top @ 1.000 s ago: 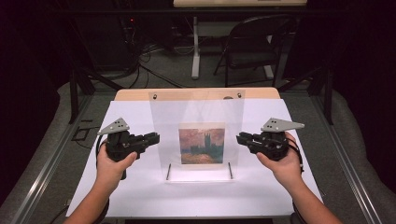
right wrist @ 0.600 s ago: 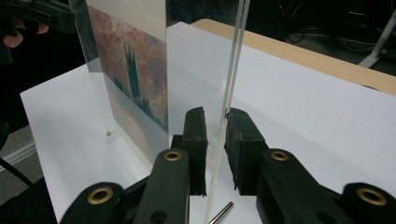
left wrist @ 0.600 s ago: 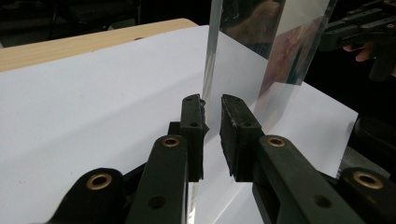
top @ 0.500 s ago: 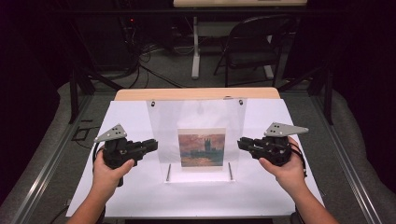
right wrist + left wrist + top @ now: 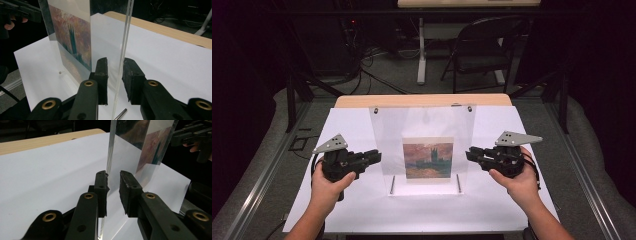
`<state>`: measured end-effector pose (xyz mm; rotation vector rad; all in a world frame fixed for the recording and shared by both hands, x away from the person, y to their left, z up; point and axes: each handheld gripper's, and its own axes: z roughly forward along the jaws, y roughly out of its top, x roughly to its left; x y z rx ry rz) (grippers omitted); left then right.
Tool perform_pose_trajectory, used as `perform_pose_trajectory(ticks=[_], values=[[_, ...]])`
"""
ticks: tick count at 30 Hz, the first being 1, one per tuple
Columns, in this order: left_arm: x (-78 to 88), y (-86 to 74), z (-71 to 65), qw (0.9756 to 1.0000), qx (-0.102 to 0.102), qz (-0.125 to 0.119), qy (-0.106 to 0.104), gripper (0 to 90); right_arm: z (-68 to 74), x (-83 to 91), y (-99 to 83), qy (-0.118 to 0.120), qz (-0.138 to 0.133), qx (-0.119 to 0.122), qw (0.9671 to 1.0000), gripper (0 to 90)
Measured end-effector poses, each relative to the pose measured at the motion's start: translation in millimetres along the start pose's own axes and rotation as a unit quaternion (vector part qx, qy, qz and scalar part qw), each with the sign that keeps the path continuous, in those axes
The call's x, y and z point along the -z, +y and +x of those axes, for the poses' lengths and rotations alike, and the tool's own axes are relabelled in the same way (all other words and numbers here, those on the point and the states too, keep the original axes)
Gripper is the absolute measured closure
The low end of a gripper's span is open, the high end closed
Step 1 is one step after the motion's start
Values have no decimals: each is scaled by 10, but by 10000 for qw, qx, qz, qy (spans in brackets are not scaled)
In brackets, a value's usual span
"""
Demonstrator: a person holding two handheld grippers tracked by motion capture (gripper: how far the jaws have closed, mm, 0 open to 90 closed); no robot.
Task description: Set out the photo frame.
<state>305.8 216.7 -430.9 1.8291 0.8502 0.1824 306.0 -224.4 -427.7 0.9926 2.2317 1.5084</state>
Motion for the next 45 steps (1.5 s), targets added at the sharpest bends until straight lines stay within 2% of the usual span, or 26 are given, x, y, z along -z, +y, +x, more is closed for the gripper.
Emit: perform_pose_trajectory(ticks=[7,8,11,14,15,16,17,18,19,20,21,22,23,24,25,26,27,28,29,31,34,37,38,45], values=[[111,-59,41,9997,168,-168,90,701,-21,52,-54,-65,-86,-74,9999,681],[143,-103,65,9994,211,-208,198,679,-34,87,-86,-99,-132,-151,9998,676],[163,-159,96,9990,261,-244,284,654,-54,120,-126,-188,-162,-157,9996,663],[166,-297,160,9973,349,-244,603,612,-82,149,-243,-483,-113,-129,9987,649],[166,-297,160,9973,349,-244,603,603,-95,144,-282,-523,-87,-157,9985,643],[156,-371,192,9959,376,-244,784,596,-109,132,-321,-529,-77,-196,9984,633],[156,-371,192,9959,376,-244,784,586,-109,132,-321,-529,-77,-196,9984,633],[142,-443,219,9942,397,-247,969,578,-137,112,-397,-651,-7,-223,9976,629],[142,-443,219,9942,397,-247,969,568,-137,112,-397,-651,-7,-223,9976,629],[129,-517,248,9926,456,-282,1092,563,-163,90,-469,-801,40,-235,9965,616],[129,-517,248,9926,456,-282,1092,559,-163,90,-469,-801,40,-235,9965,616],[118,-556,268,9923,512,-297,1088,548,-196,65,-545,-955,44,-241,9951,597],[104,-595,284,9917,577,-306,1108,548,-196,65,-545,-955,44,-241,9951,597],[76,-679,315,9901,607,-274,1236,532,-221,37,-619,-999,71,-325,9944,580],[76,-679,315,9901,607,-274,1236,526,-221,37,-619,-999,71,-325,9944,580],[48,-769,348,9882,634,-259,1368,523,-237,10,-690,-1139,157,-285,9930,561],[48,-769,348,9882,634,-259,1368,512,-237,10,-690,-1139,157,-285,9930,561],[21,-846,384,9865,744,-263,1432,505,-252,-17,-762,-1300,203,-213,9911,541],[21,-846,384,9865,744,-263,1432,503,-252,-17,-762,-1300,203,-213,9911,541],[1,-902,407,9844,722,-223,1591,494,-275,-45,-837,-1344,221,-250,9904,532],[-41,-979,425,9816,579,-66,1818,467,-323,-97,-975,-1424,275,-356,9888,479],[-69,-1009,432,9807,542,-18,1878,445,-345,-121,-1021,-1418,297,-465,9884,458],[-96,-1040,445,9800,523,70,1921,445,-357,-148,-1054,-1396,336,-528,9882,430],[-148,-1088,469,9807,658,162,1834,440,-379,-253,-1128,-1412,552,-537,9870,392]])
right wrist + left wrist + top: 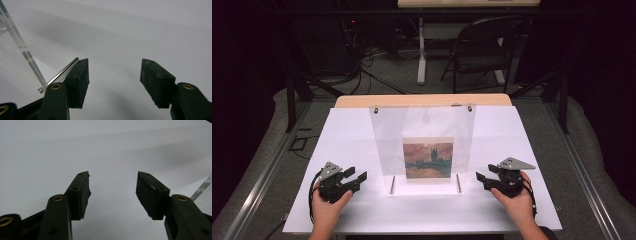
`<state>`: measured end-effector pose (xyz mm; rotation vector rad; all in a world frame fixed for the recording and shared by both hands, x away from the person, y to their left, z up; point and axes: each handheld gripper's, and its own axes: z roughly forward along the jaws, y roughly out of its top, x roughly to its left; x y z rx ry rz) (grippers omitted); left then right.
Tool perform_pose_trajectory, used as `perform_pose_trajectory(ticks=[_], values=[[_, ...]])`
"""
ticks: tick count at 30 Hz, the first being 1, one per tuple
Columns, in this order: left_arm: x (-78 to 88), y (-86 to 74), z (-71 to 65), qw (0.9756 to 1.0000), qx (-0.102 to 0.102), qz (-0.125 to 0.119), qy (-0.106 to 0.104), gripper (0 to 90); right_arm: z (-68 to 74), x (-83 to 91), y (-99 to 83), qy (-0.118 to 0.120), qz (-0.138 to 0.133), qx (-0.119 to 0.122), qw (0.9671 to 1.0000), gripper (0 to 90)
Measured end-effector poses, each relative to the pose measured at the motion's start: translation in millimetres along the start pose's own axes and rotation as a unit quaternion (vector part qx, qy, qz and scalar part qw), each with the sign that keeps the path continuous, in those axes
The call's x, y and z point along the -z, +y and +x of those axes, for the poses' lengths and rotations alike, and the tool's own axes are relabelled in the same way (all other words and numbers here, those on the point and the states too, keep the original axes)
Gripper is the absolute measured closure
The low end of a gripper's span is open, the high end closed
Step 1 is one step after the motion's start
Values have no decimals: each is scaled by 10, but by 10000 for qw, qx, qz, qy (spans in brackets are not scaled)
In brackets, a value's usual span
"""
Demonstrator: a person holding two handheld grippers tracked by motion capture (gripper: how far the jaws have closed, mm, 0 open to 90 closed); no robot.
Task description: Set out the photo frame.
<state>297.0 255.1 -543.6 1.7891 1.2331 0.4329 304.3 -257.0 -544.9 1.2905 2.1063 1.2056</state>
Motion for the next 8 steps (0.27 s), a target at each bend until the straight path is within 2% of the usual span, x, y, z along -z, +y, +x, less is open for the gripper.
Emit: perform_pose_trajectory(ticks=[8], values=[[-13,-5,-2,10000,31,-2,11,433,-1,-24,-15,-71,22,9,10000,381]])
